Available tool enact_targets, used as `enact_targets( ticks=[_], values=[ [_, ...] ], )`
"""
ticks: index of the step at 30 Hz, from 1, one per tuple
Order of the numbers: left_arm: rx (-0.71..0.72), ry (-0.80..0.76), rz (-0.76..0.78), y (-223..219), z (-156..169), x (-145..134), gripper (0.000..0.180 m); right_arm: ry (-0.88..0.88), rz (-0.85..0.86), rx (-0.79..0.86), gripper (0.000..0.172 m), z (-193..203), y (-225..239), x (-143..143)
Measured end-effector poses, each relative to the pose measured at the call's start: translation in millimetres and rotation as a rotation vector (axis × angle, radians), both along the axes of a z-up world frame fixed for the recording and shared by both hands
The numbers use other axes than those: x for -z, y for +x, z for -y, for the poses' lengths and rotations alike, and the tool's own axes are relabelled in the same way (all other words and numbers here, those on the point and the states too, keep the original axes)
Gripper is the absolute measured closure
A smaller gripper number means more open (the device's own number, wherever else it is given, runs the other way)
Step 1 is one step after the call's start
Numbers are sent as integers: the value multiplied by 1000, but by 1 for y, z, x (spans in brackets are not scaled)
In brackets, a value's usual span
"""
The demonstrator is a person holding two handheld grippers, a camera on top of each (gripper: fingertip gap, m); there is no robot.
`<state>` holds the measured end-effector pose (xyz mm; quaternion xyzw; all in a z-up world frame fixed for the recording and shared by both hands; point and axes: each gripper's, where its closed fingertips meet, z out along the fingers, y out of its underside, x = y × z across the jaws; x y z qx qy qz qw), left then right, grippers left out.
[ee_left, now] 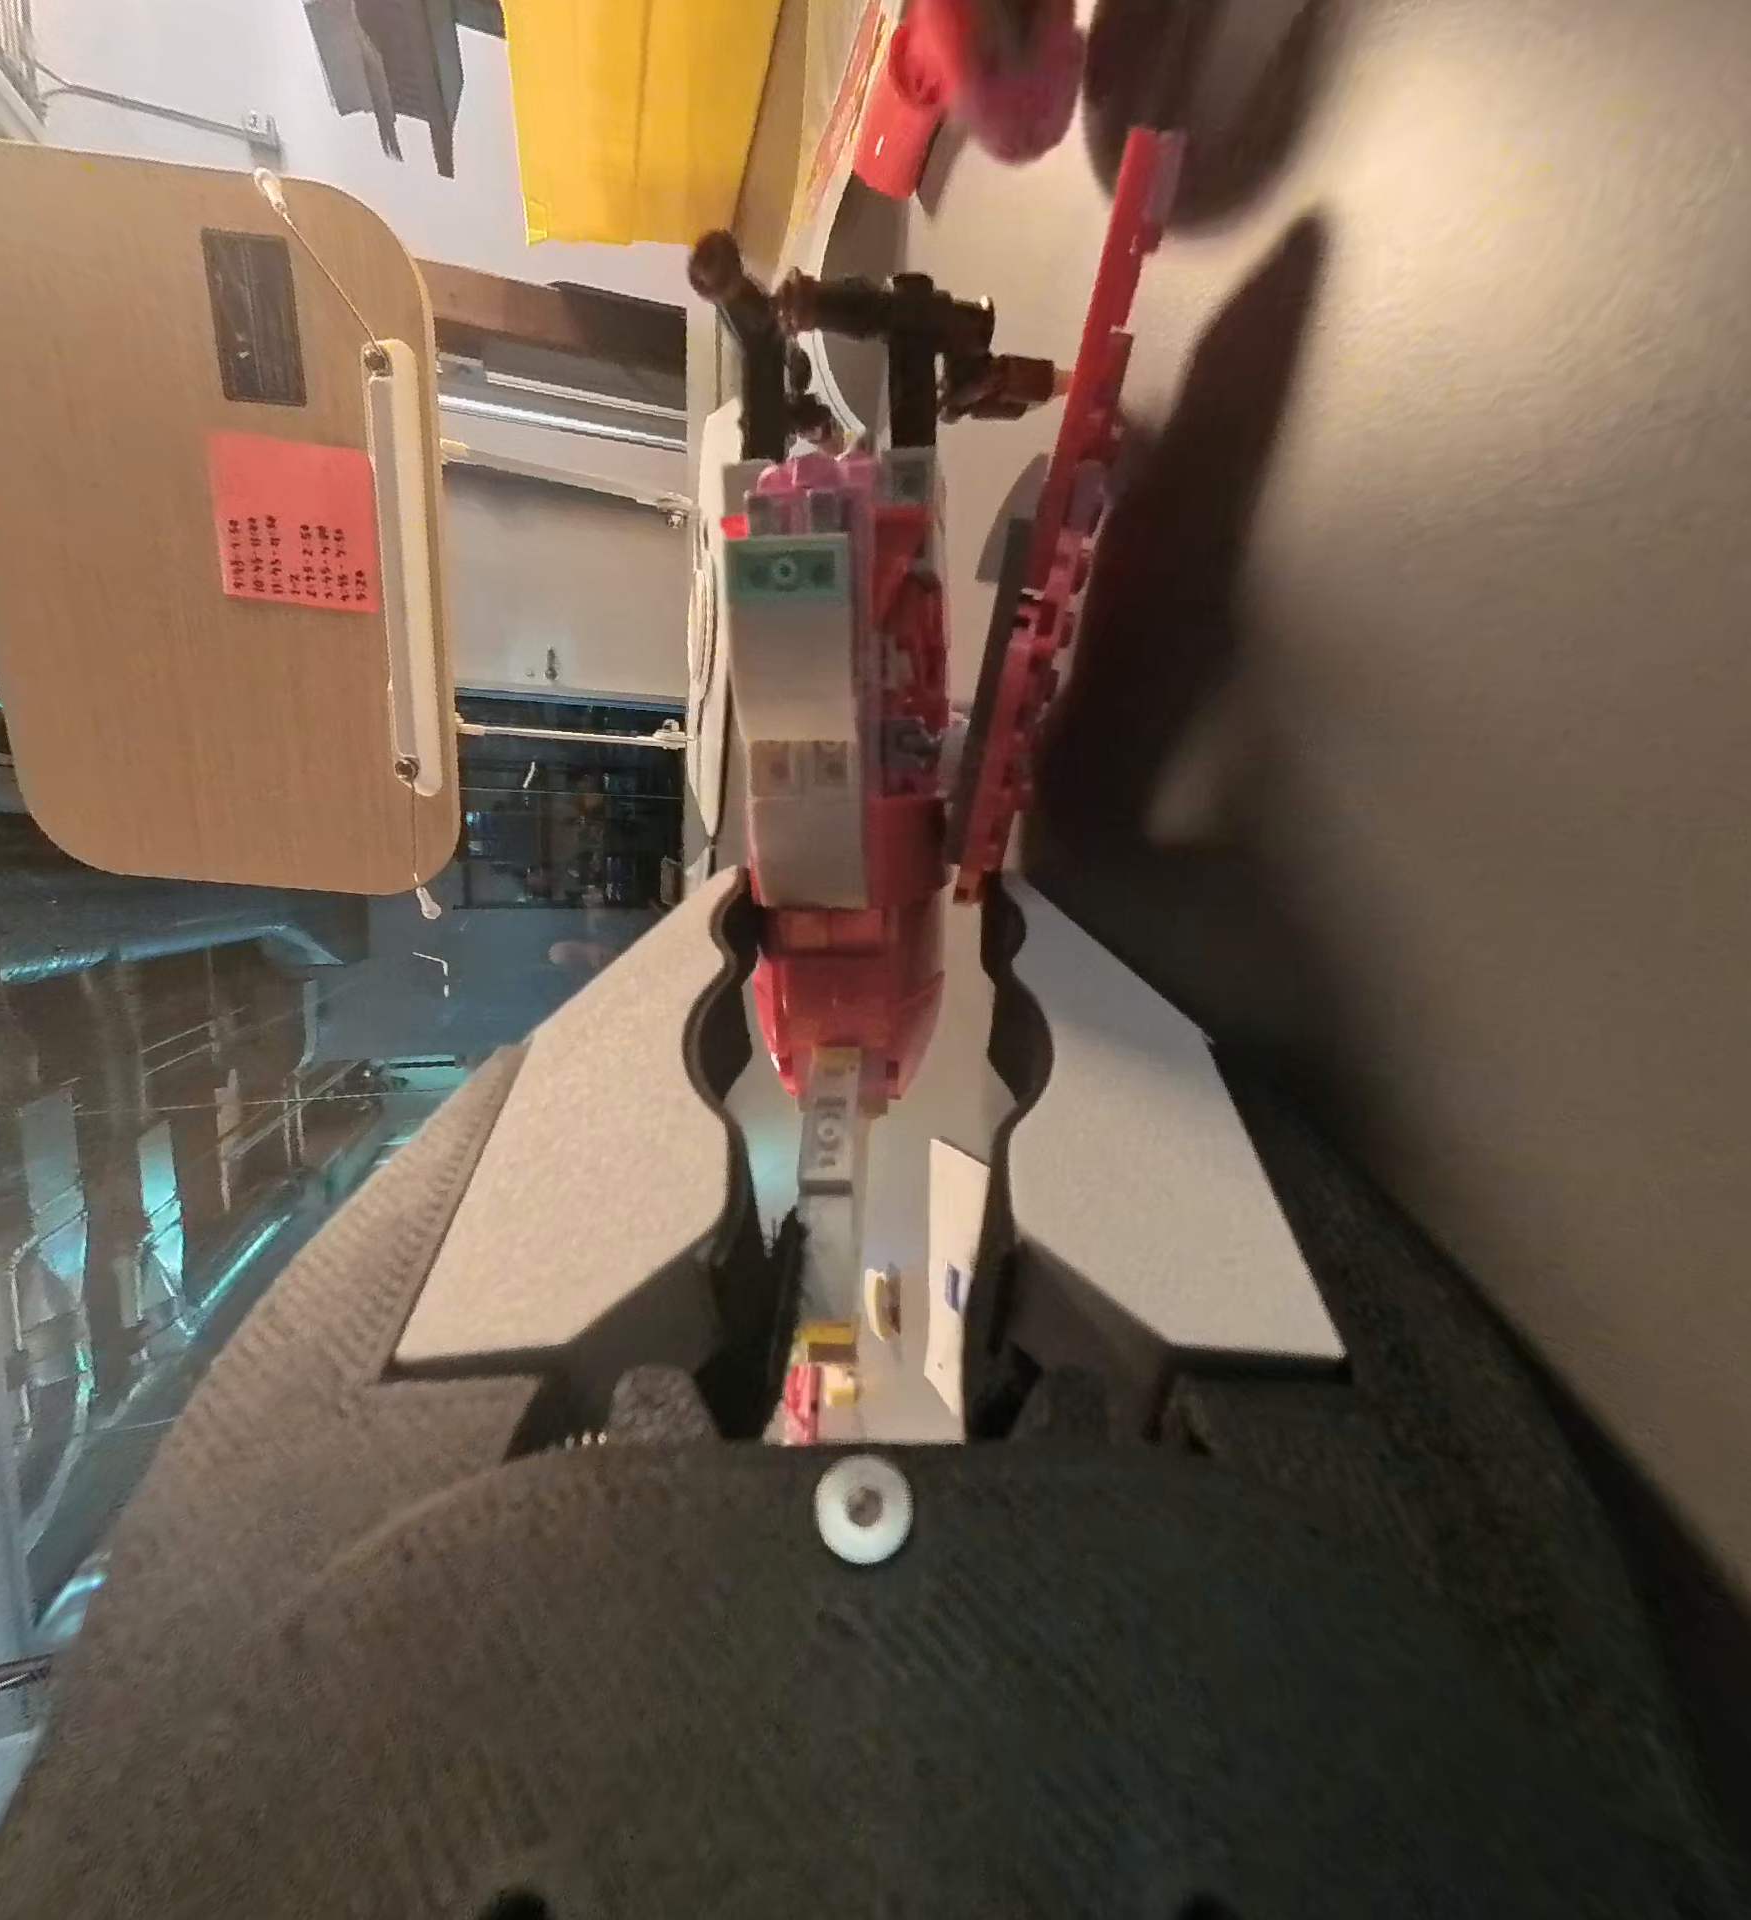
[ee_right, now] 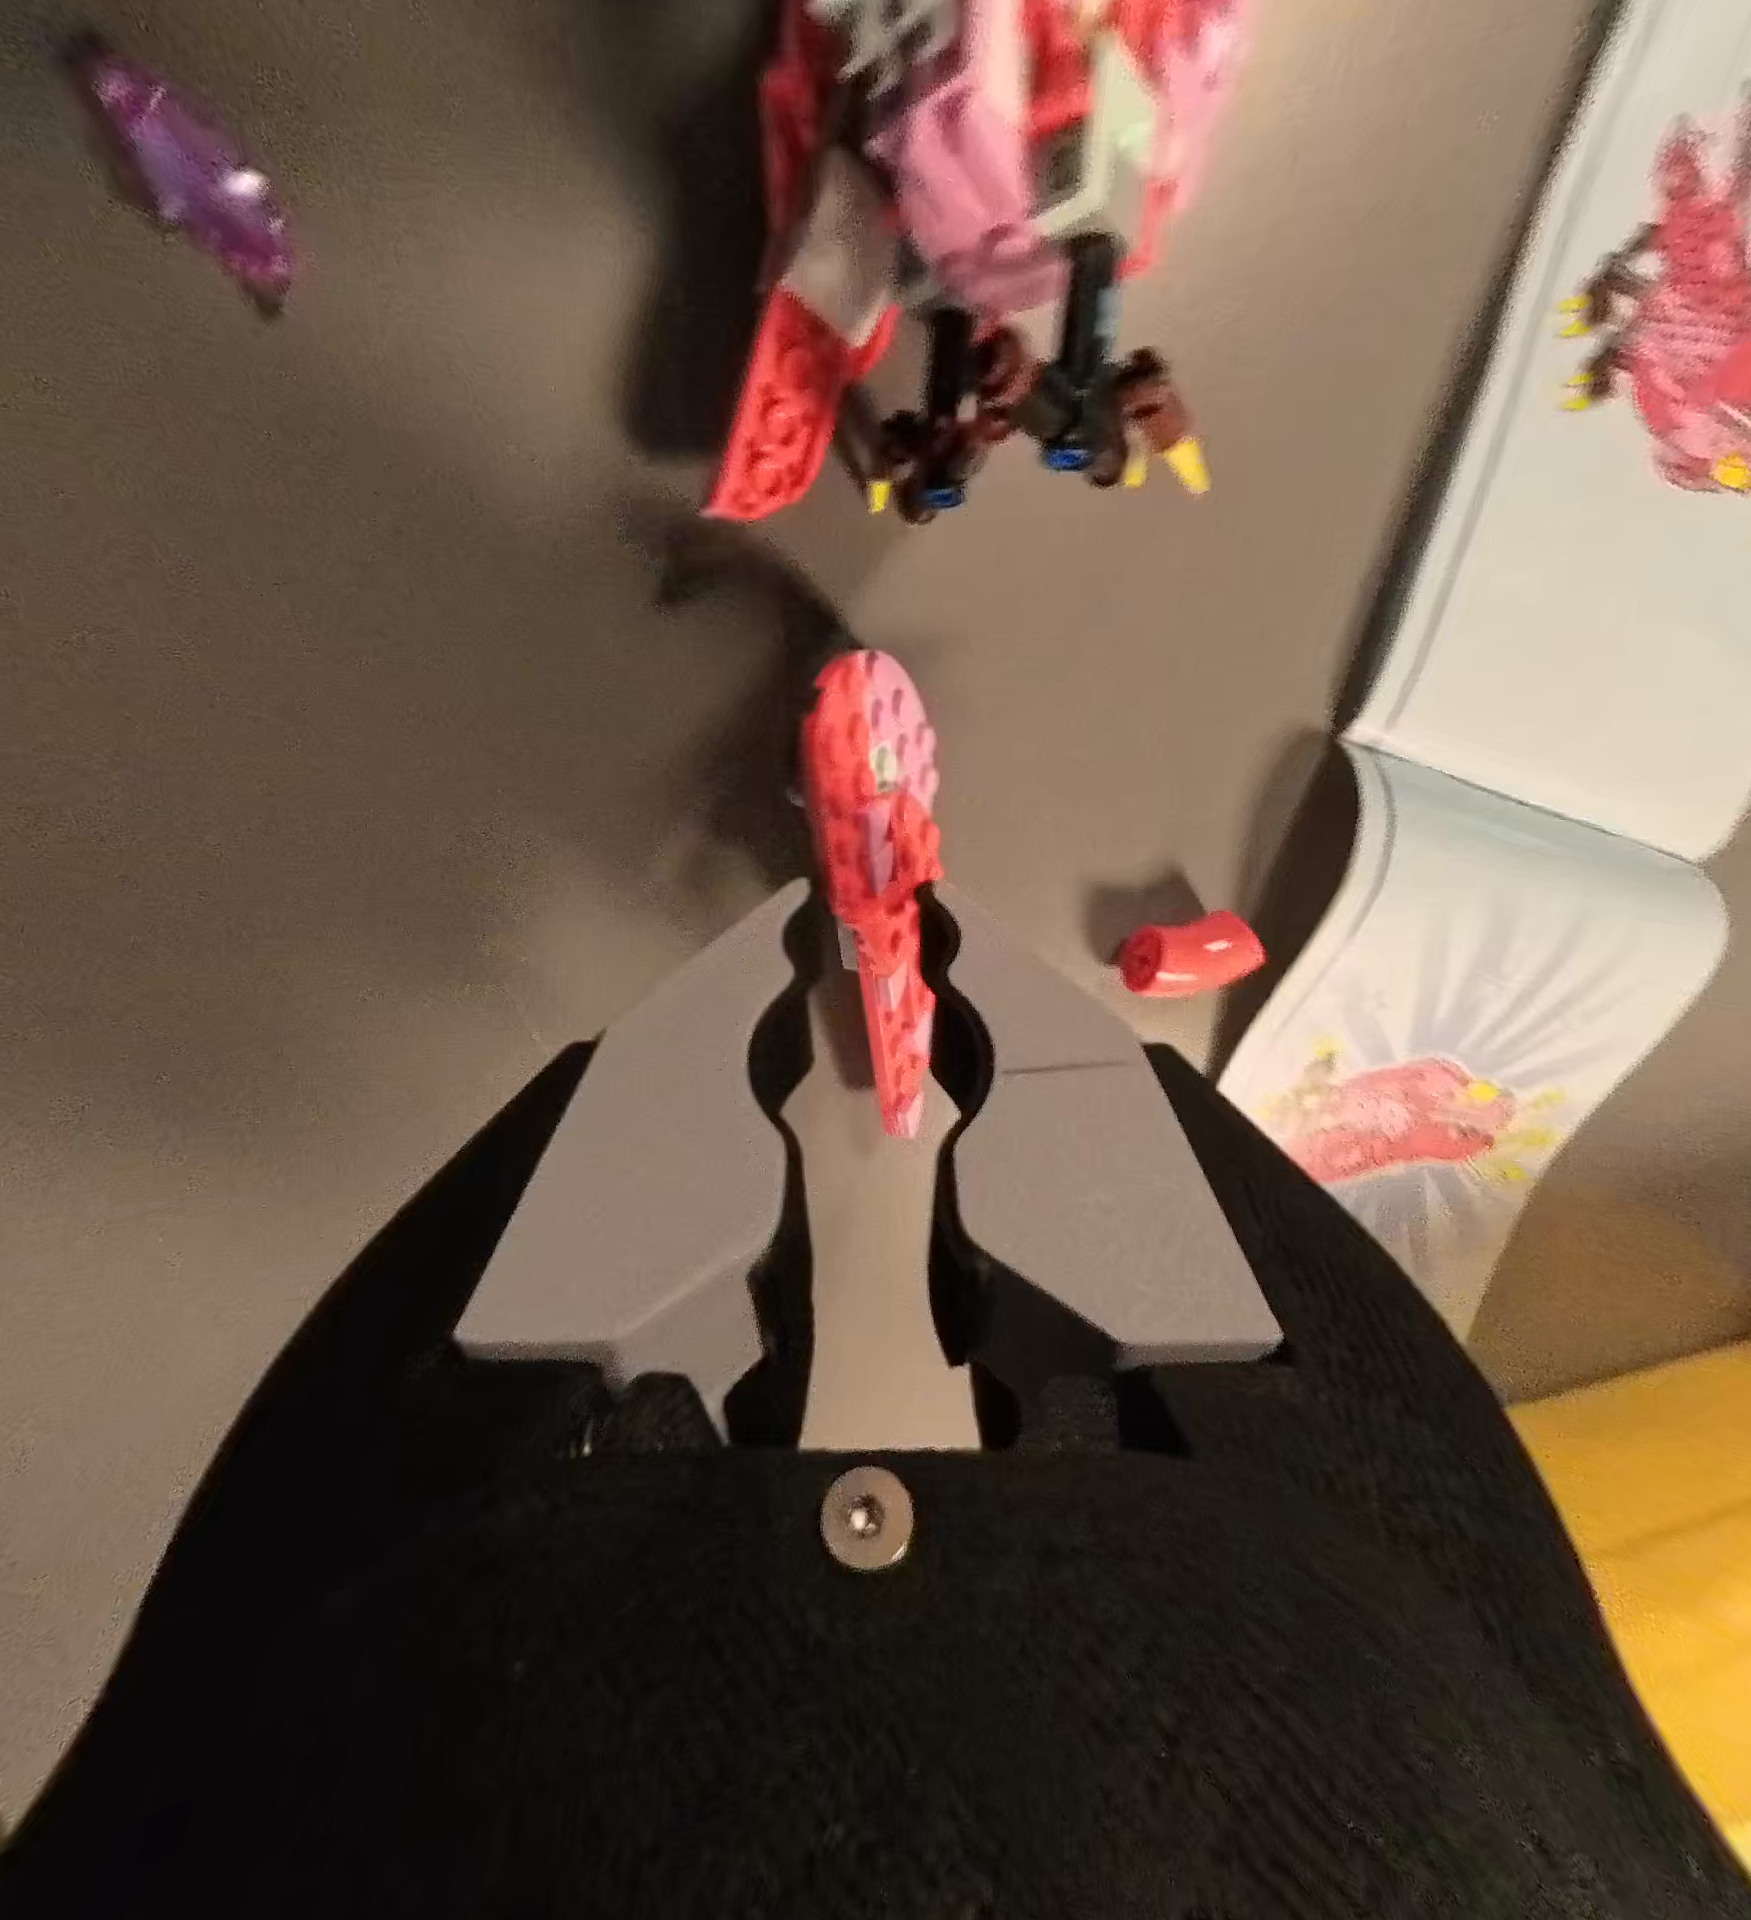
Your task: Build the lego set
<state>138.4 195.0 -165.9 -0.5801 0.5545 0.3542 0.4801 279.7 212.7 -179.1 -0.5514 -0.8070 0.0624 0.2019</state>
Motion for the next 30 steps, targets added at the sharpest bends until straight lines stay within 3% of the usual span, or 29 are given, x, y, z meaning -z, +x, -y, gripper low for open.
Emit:
enact_targets(
  ticks=[5, 7, 17, 30],
  values=[
    [-27, -22, 11, -1, 0, 1, 138, 54, -228, 277, 162, -15, -36, -61],
    [-37, -26, 9, 1, 0, 1, 138, 105, -232, 314, 162, -8, -54, -71],
    [-45, -24, 7, 4, 1, 1, 138, 369, -48, 133, 162, 9, -100, -47],
    [-53, -48, 29, 4, 2, 2, 139, 443, -1, 71, 163, 9, -103, -43]
  ],
)
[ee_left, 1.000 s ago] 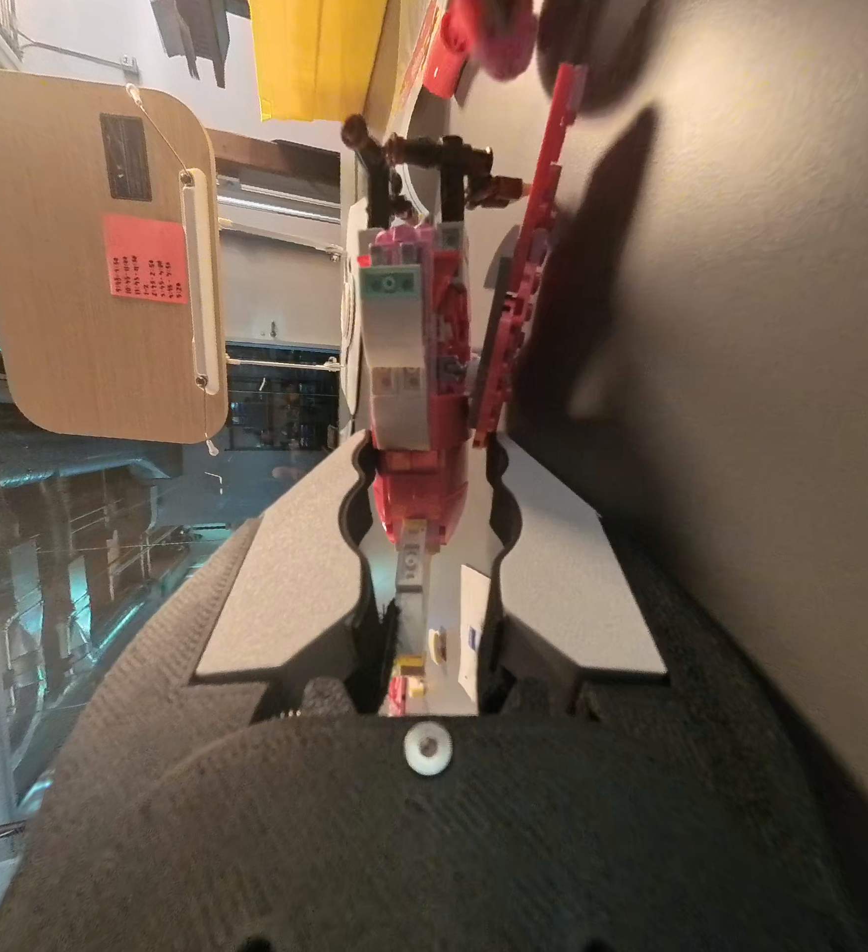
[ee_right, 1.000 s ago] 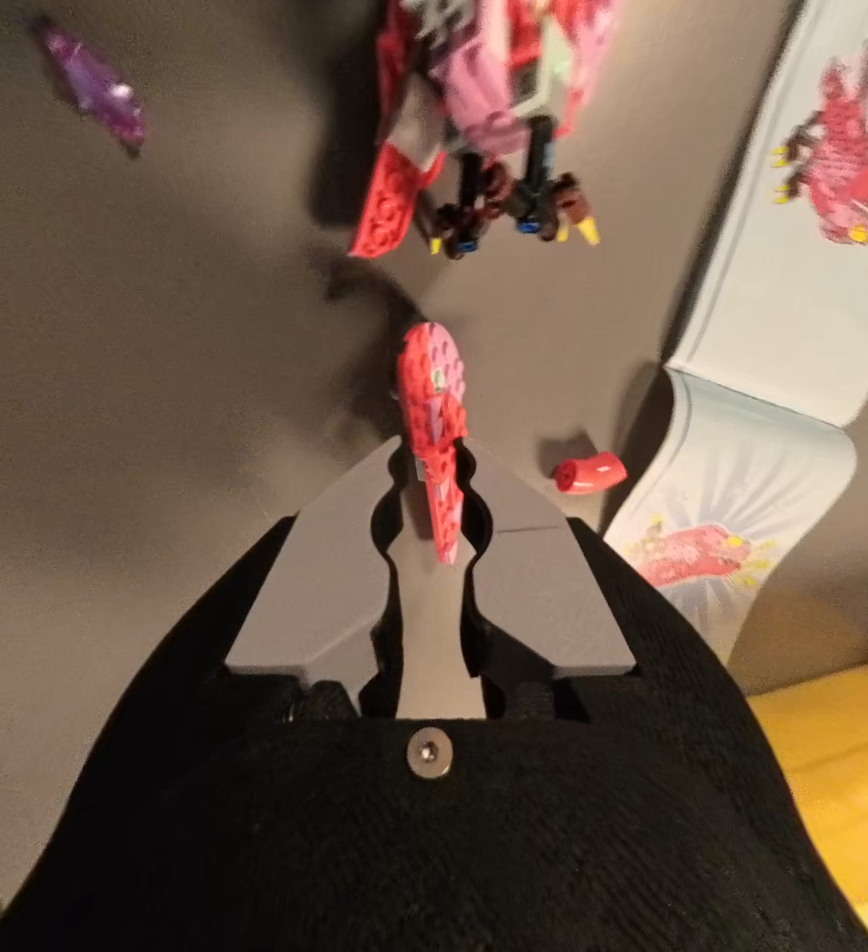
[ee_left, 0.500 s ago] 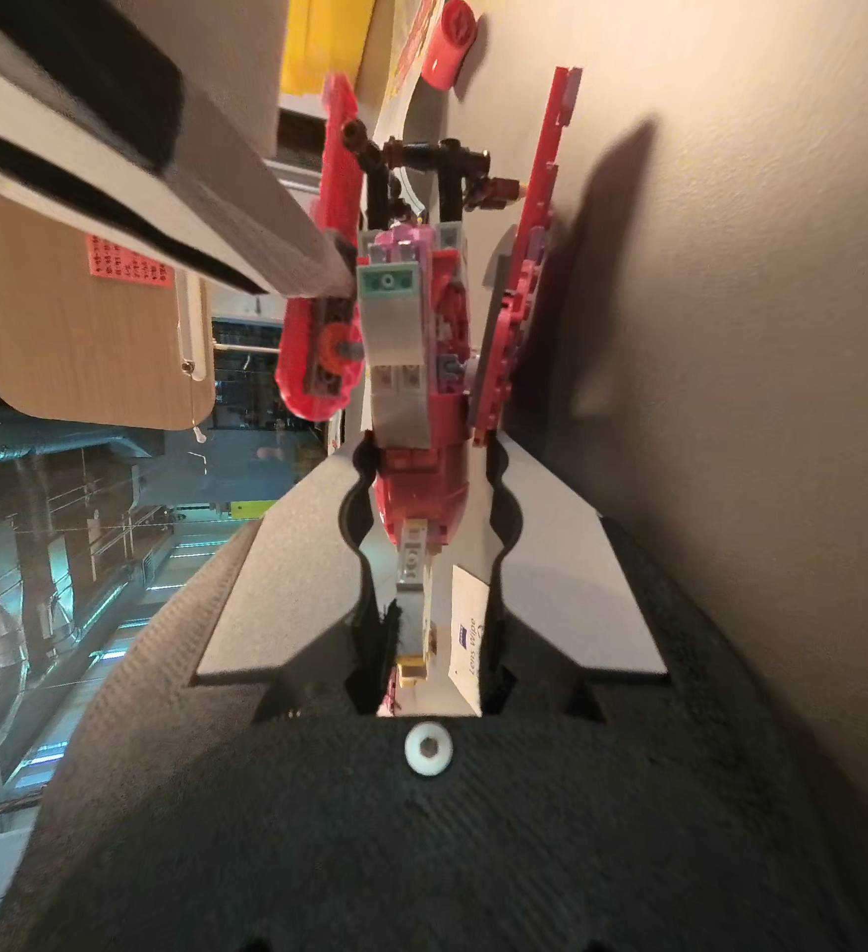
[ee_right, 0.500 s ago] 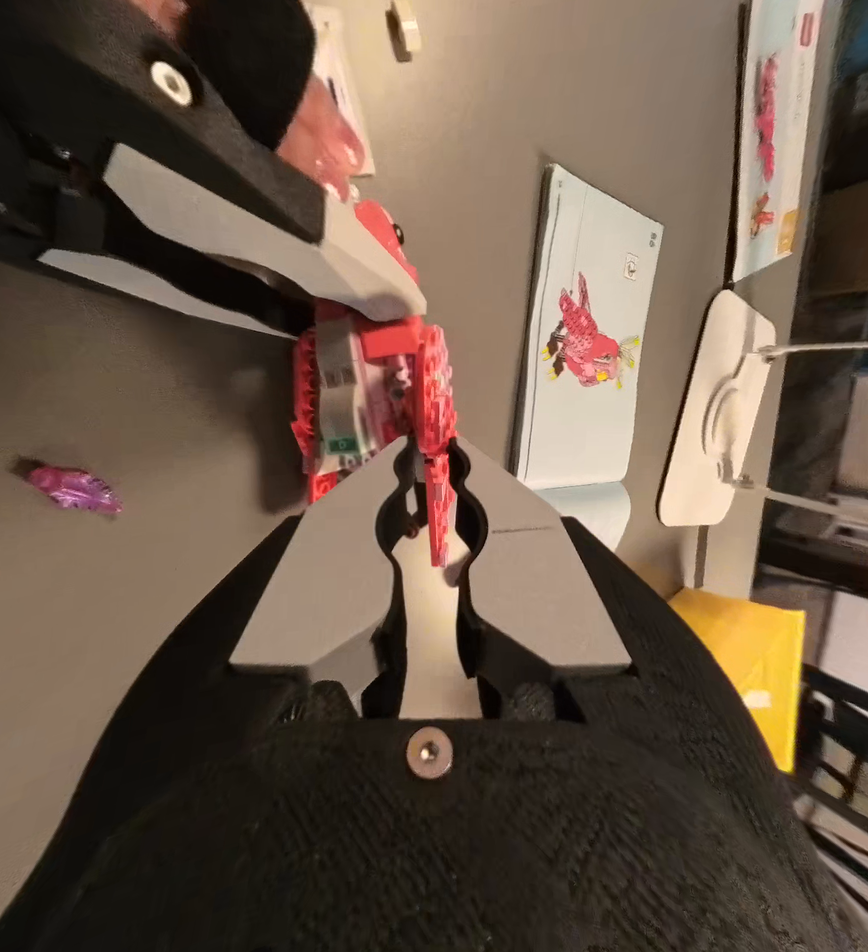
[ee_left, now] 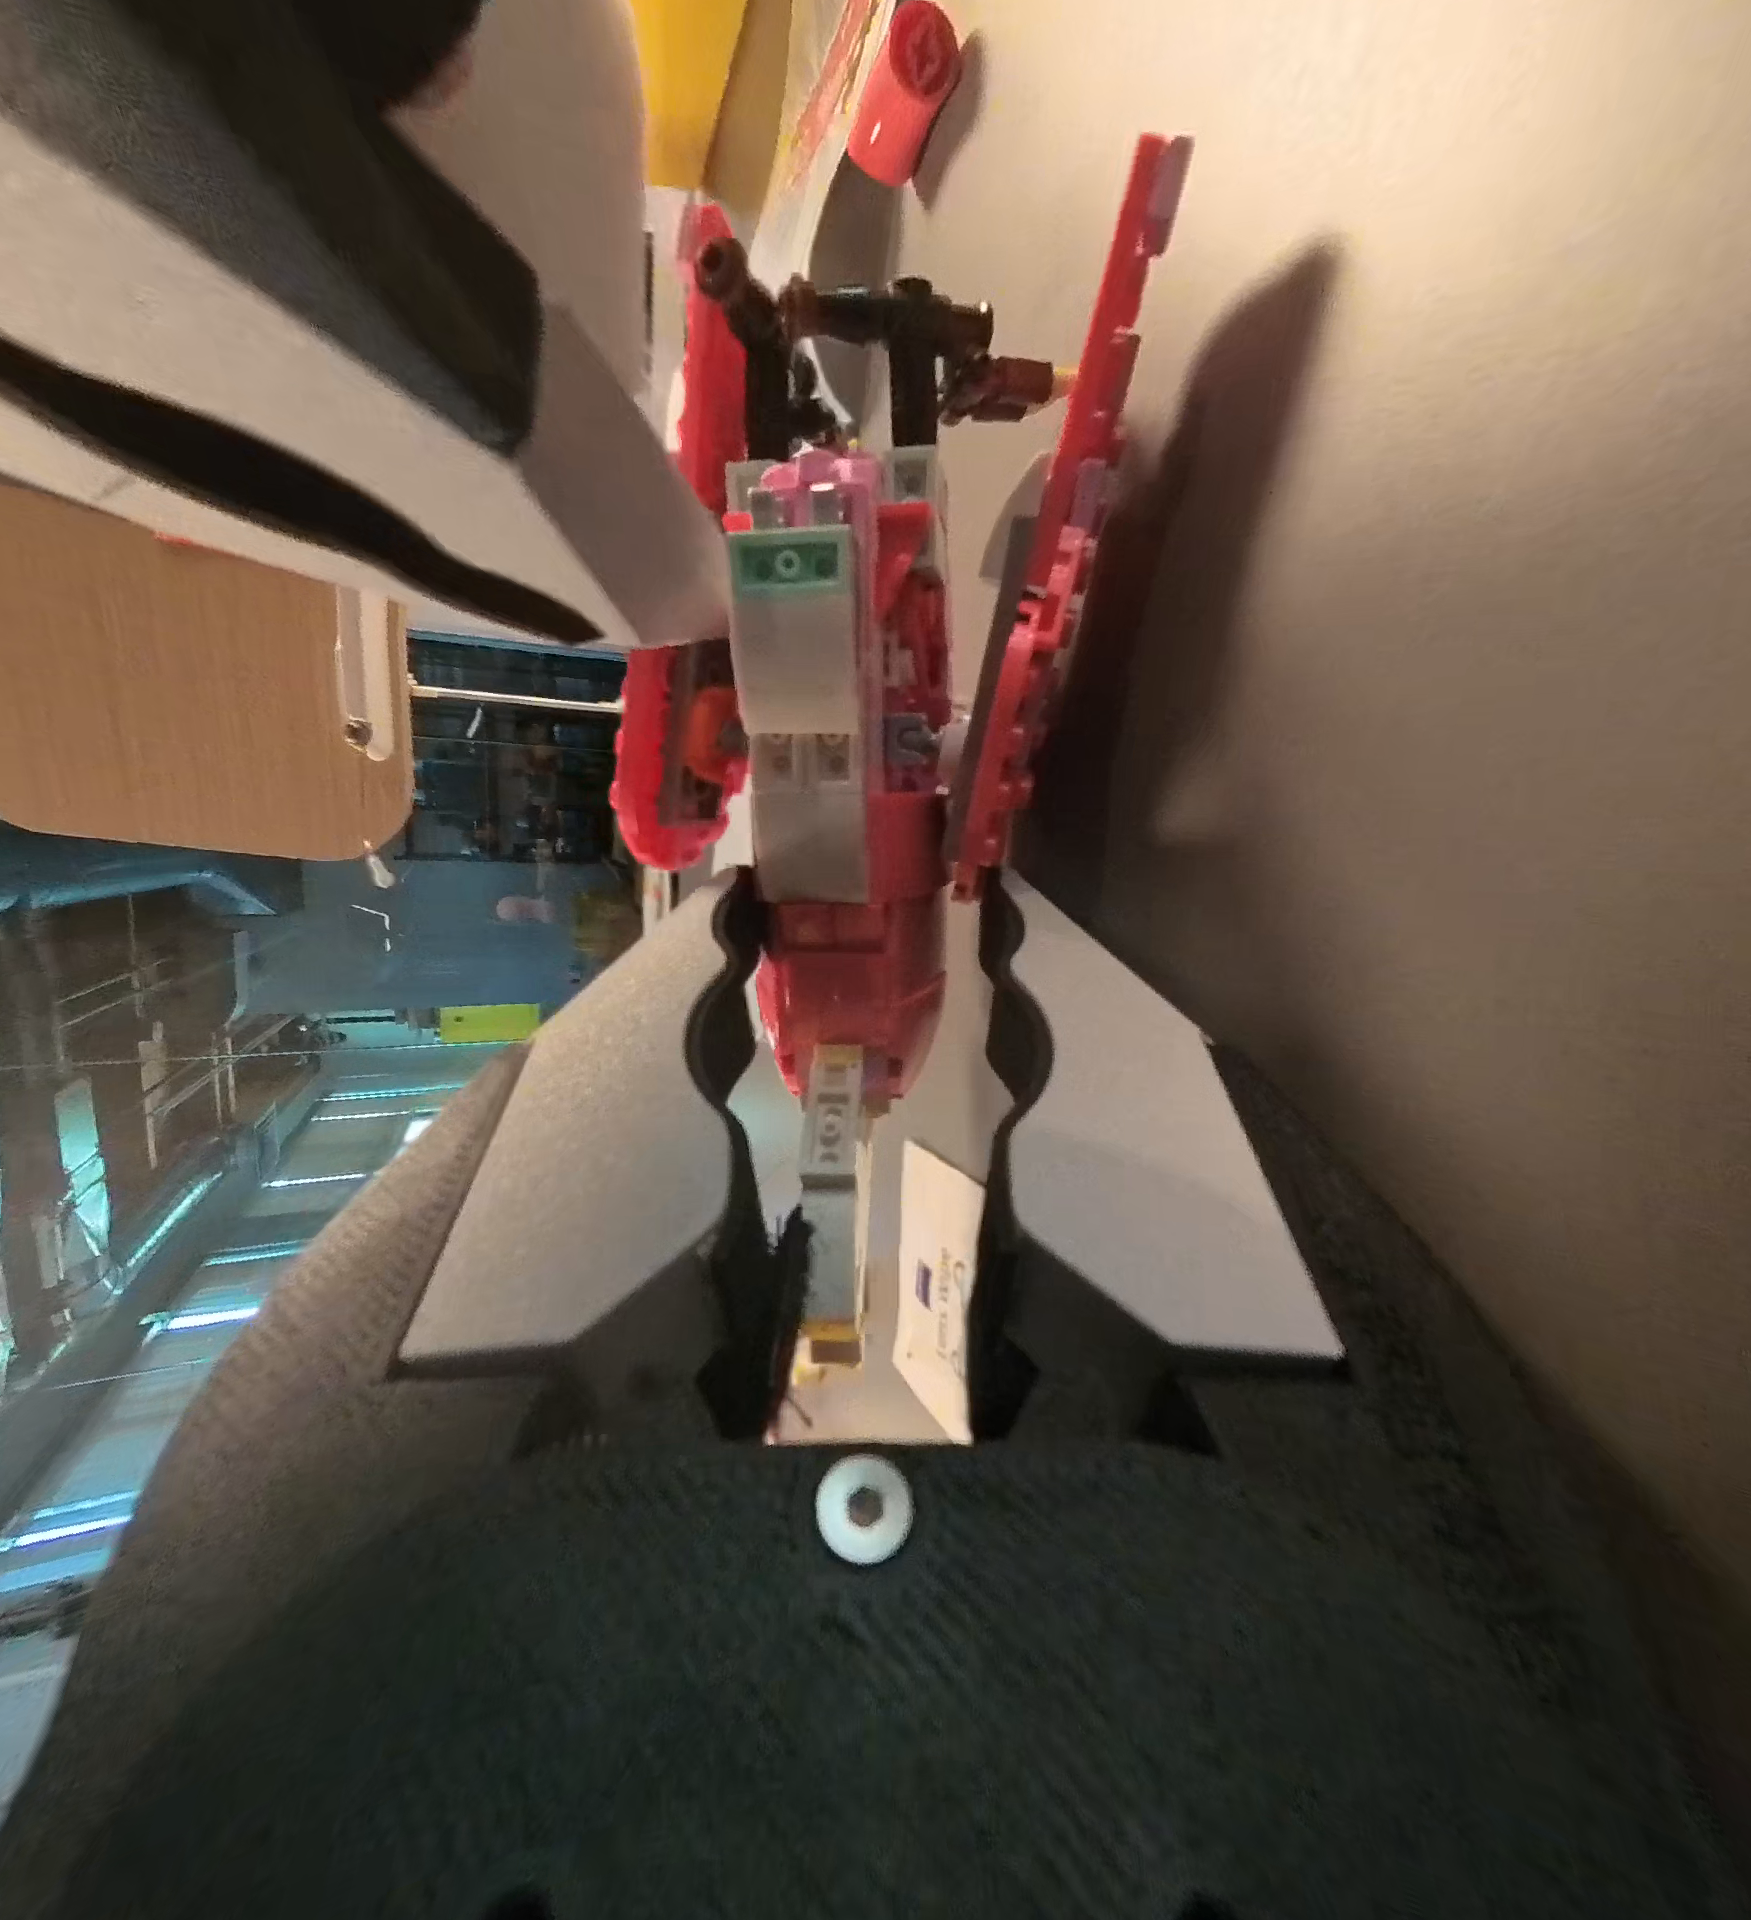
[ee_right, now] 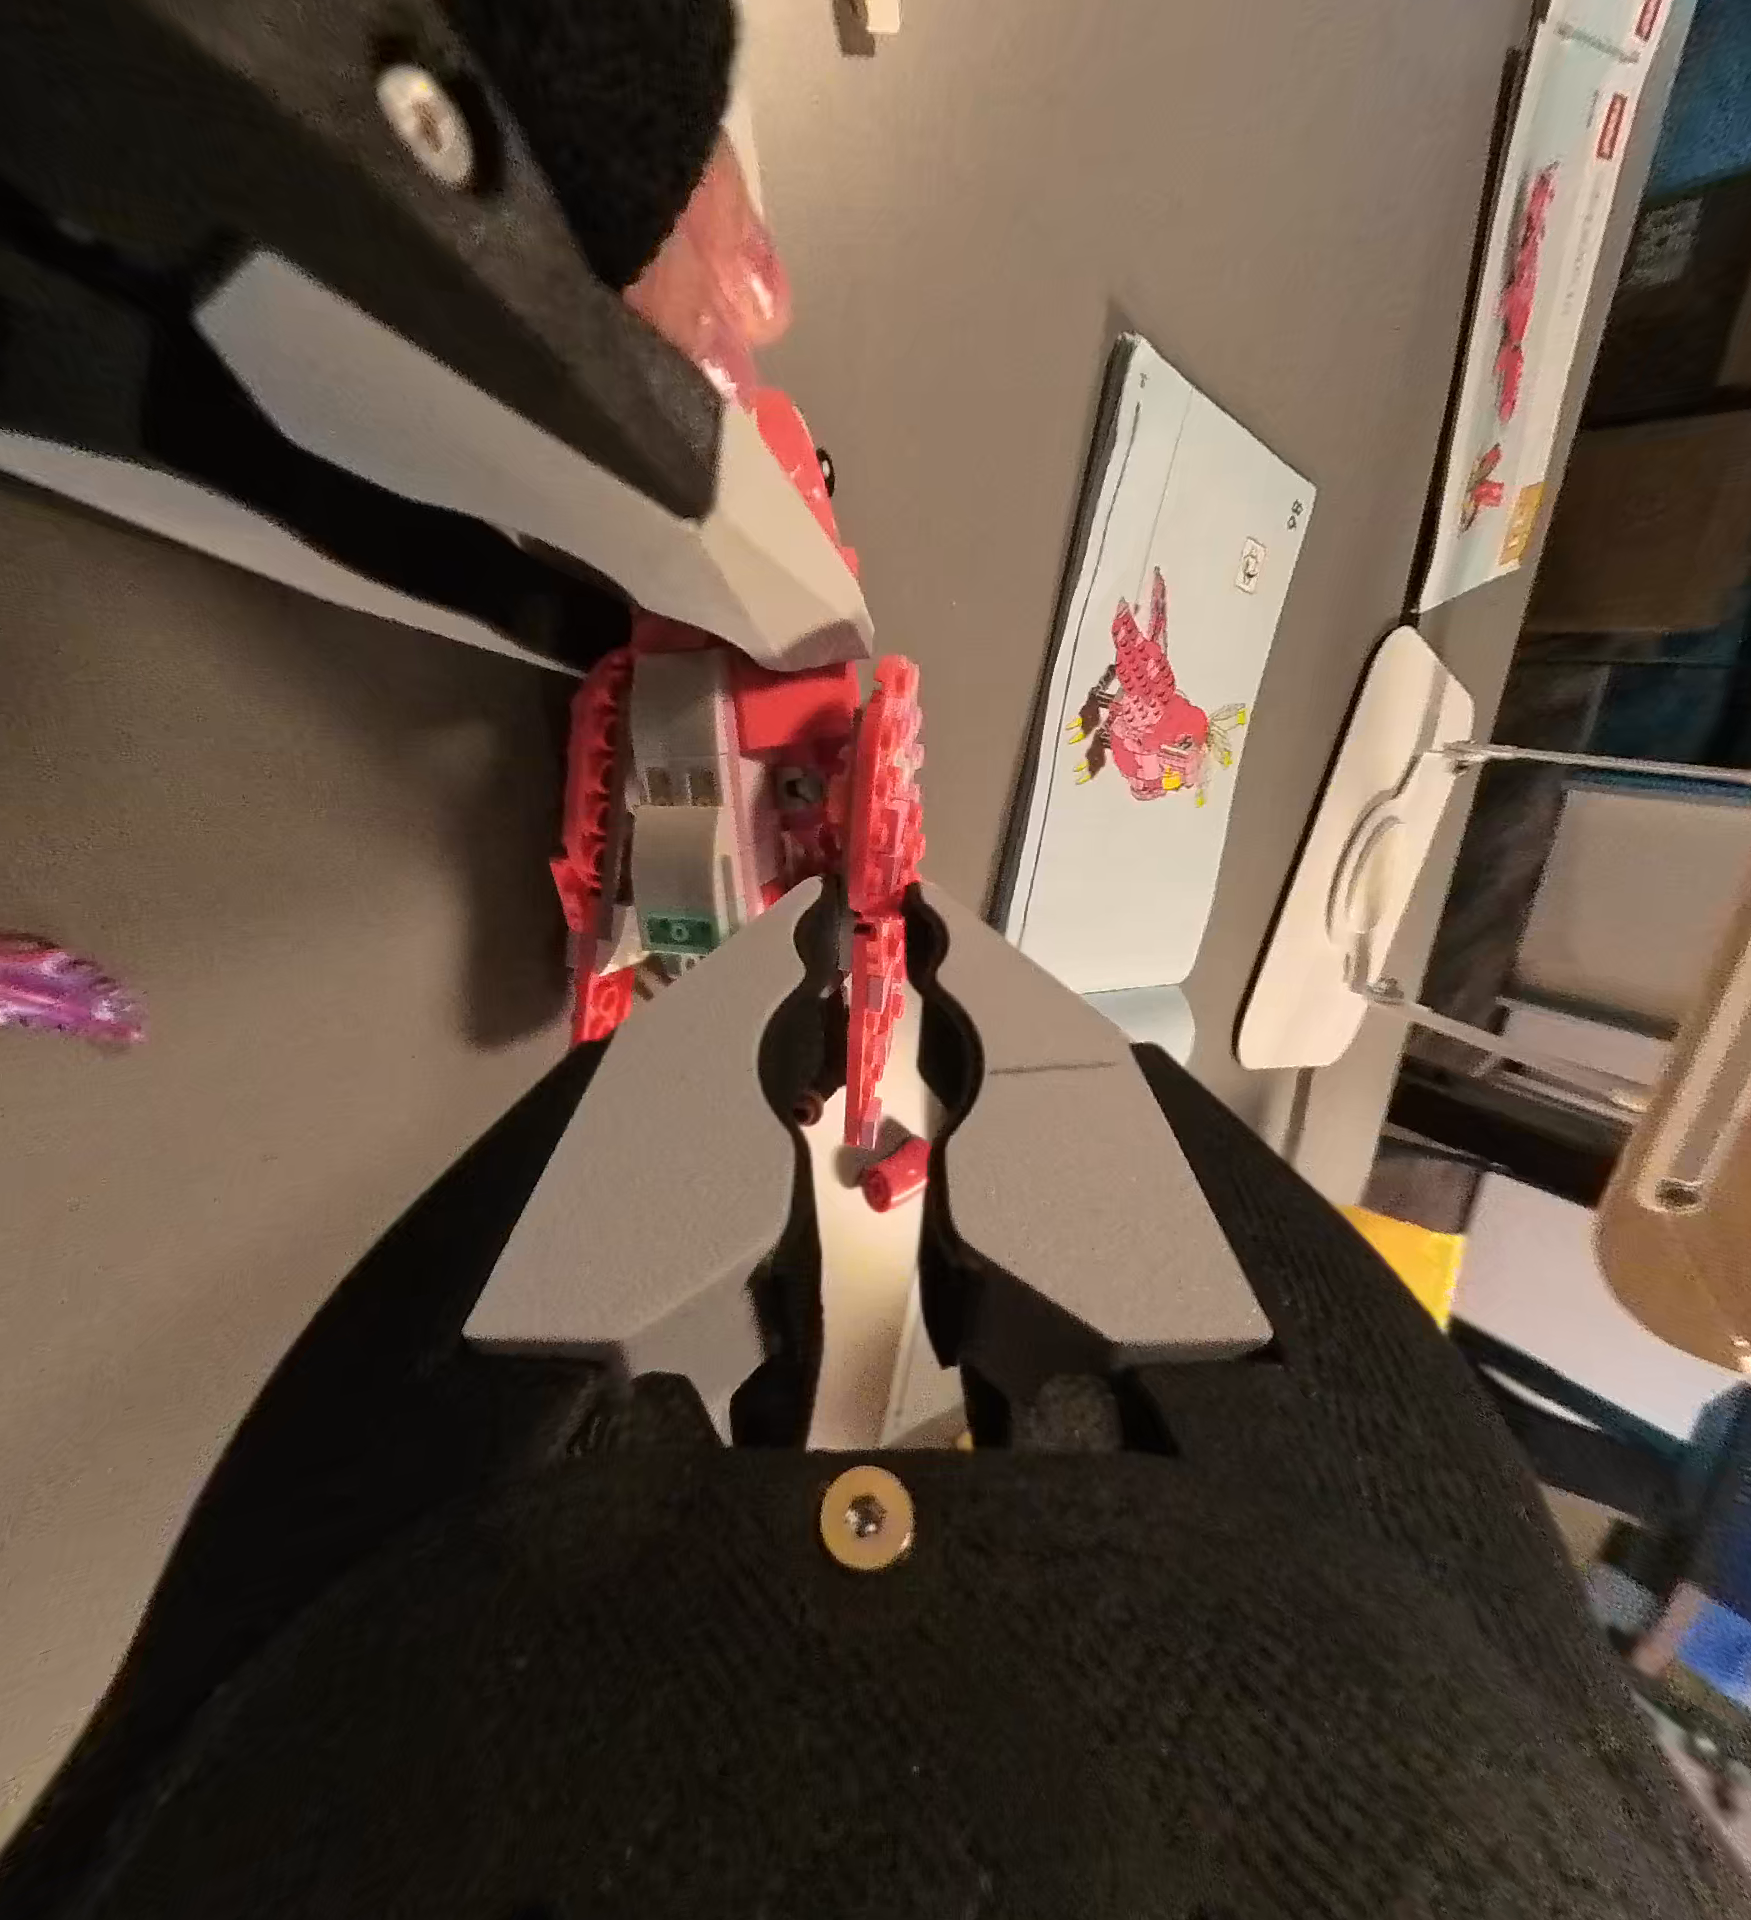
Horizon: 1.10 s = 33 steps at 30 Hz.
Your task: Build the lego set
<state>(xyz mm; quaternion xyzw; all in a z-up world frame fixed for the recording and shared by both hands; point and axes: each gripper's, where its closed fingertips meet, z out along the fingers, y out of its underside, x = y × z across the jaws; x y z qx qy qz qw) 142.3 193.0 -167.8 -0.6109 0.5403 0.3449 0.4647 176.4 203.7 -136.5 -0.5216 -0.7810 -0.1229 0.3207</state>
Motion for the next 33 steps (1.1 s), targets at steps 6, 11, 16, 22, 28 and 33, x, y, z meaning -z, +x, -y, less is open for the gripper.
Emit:
enact_targets(
  ticks=[6, 11, 16, 22, 28, 33],
  values=[
    [-21, -26, 55, 0, 0, 1, 139, 79, 25, -62, 163, 1, 0, 0],
    [-21, -10, 63, 1, -1, -1, 140, 50, 5, -69, 163, 1, 2, 0],
    [-40, 22, 106, -3, -4, -9, 140, 293, 22, -180, 163, 1, 0, -9],
    [-24, -15, 111, 0, -2, -2, 141, 262, -12, -132, 164, 6, 0, -7],
    [-5, -33, 117, 2, -2, 2, 141, 217, -2, -144, 163, 7, 0, -5],
    [10, -36, 152, 3, -2, 2, 140, 171, -32, -111, 163, 4, 0, -5]
  ],
)
